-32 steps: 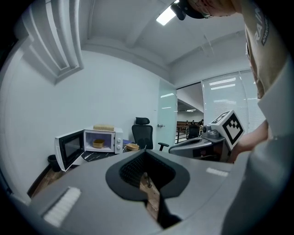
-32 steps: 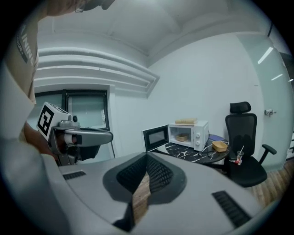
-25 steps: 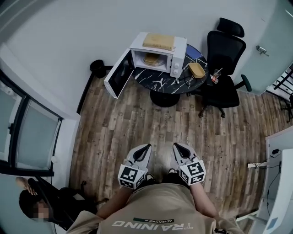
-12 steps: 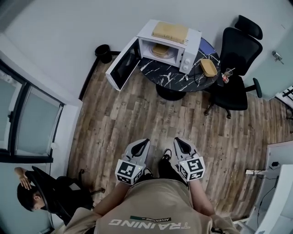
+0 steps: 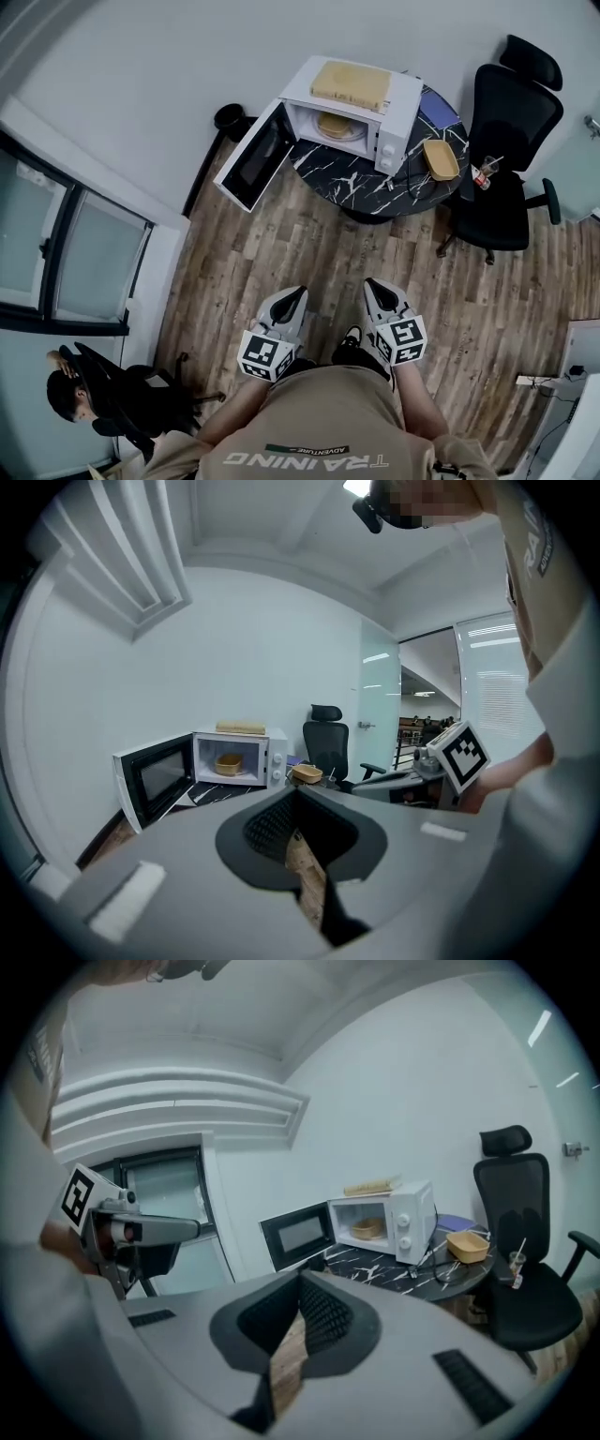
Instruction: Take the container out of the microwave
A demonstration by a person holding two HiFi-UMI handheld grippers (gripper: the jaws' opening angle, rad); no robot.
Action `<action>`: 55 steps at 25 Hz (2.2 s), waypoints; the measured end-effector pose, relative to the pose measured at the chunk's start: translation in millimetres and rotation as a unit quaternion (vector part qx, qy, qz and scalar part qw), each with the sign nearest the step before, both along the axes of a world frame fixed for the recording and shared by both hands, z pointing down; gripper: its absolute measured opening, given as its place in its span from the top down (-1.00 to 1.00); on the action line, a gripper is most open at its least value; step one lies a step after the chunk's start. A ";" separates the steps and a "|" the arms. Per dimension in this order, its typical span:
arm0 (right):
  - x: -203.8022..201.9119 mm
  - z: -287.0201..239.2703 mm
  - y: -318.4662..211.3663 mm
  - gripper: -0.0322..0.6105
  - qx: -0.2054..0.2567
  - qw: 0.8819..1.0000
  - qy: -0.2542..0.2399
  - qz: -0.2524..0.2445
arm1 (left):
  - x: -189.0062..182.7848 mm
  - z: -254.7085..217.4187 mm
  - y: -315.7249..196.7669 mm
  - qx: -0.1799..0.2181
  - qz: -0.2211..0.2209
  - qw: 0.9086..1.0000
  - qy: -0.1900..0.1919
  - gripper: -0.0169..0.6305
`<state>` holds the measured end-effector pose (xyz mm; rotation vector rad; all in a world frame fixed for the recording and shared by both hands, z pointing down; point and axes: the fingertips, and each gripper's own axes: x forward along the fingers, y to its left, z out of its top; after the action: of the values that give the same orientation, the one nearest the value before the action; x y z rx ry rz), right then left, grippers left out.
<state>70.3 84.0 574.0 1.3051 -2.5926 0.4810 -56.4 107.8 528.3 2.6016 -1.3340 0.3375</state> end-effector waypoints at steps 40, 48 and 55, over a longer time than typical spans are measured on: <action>-102.4 -18.2 -241.2 0.88 0.001 0.997 0.031 0.070 | -99.4 0.5 -271.0 0.010 0.073 0.996 0.051 0.92; -106.5 11.9 -287.1 0.88 -0.016 0.999 0.008 0.033 | -84.3 9.5 -311.2 0.006 0.079 0.997 0.007 0.92; -85.3 8.9 -351.5 0.88 0.002 1.000 0.015 0.001 | -56.7 7.7 -372.7 0.004 0.069 0.997 -0.017 0.92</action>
<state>-15.0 -267.5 582.8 1.3048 -2.5703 0.4541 -113.1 -264.9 536.1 2.7145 -1.1703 0.4011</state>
